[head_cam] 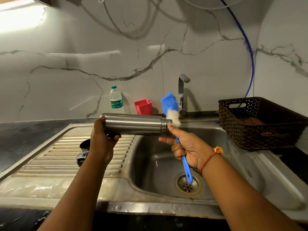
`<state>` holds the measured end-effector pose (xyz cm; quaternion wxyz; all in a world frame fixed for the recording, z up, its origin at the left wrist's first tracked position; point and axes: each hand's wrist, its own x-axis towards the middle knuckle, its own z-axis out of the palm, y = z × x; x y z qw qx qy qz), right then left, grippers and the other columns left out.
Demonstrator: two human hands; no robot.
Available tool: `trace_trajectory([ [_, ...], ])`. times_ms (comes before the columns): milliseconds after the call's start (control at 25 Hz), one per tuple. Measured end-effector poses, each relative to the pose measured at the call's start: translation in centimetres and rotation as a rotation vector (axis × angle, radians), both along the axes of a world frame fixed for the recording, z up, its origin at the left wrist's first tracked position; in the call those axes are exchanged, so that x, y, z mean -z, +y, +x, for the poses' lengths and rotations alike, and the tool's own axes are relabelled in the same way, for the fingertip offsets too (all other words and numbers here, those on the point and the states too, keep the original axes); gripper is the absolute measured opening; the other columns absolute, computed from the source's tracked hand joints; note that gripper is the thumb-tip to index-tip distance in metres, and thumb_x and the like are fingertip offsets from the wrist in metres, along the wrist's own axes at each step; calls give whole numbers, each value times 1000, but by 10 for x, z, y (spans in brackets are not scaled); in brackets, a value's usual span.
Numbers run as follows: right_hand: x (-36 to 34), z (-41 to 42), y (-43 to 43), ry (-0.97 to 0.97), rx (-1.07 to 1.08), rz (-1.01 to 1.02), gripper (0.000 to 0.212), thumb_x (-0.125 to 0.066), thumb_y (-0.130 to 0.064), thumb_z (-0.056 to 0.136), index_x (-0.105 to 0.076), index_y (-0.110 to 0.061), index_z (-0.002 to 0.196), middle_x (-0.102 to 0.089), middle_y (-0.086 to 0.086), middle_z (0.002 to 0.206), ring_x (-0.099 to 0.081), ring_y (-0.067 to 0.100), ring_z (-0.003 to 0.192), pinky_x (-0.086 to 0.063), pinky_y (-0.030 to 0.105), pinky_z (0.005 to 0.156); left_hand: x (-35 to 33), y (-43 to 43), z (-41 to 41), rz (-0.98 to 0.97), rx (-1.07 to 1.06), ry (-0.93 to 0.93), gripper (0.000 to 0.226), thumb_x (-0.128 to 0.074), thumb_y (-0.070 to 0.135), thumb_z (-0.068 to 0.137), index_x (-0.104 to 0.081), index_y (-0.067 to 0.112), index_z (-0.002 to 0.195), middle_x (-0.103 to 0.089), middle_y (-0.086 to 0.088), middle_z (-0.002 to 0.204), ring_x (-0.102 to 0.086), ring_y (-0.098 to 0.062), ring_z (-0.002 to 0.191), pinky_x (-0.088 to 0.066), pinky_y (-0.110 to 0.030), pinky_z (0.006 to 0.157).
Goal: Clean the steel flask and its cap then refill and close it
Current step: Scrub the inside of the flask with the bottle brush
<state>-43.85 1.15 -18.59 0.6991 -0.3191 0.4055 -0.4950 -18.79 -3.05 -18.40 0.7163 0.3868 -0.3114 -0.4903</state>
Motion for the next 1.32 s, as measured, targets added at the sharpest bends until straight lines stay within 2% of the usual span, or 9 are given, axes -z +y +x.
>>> trace_trajectory([
  [160,3,1,-1,30,-17,-19,35,-65,-40,89,-60,-14,112,-74,14,95,-25,2,38,-16,15,37,0,0,-1,14,61,33,60,-62,58,91,-52,18,135,-60,-6,111,-60,-14,88,-50,-23,65],
  [320,6,7,-3,13,-66,-26,39,-65,-41,89,-60,-11,114,-71,8,85,-27,2,38,-20,14,32,2,6,-18,-2,246,165,65,-74,51,82,-55,18,135,-73,-5,121,-63,-24,123,-54,-40,94],
  [440,9,10,-5,-16,-101,-19,48,-65,-42,90,-57,-9,123,-67,6,79,-29,2,36,-24,15,29,8,11,-36,-34,425,168,101,-100,34,50,-53,14,137,-71,-12,126,-68,-28,118,-59,-50,88],
  [560,7,12,-6,-4,-80,-24,45,-66,-43,89,-58,-11,120,-65,4,74,-29,2,37,-24,15,30,15,13,-47,-37,495,90,99,-99,26,54,-51,12,139,-71,-15,125,-68,-33,118,-60,-50,86],
  [680,6,12,-5,43,-17,-13,45,-62,-47,91,-60,-11,117,-62,2,70,-28,3,40,-24,15,32,15,9,-51,-24,390,91,73,-82,21,74,-50,16,139,-72,-15,121,-69,-35,115,-59,-51,91],
  [760,5,13,-6,114,38,-19,42,-52,-45,98,-63,-9,115,-58,1,67,-29,3,41,-25,16,35,12,0,-39,-53,302,211,67,-80,18,78,-50,17,139,-72,-16,122,-70,-34,112,-58,-54,93],
  [960,6,22,-7,300,156,-215,24,-47,-24,103,-68,-13,102,-48,1,68,-33,4,47,-27,18,40,1,-15,-1,-130,134,406,76,-83,18,81,-46,22,147,-70,-12,128,-72,-32,109,-59,-53,90],
  [1080,7,25,-5,476,147,-303,24,-51,-29,102,-71,-15,99,-44,0,66,-32,6,49,-26,21,41,0,-16,4,-141,87,419,78,-84,18,78,-46,25,146,-67,-11,132,-72,-32,110,-59,-53,89],
  [1320,5,25,2,610,58,-360,31,-49,-31,102,-75,-18,92,-47,0,67,-37,8,54,-32,23,48,0,-18,4,-132,57,432,82,-87,18,73,-46,25,145,-63,-12,135,-68,-33,115,-61,-51,85],
])
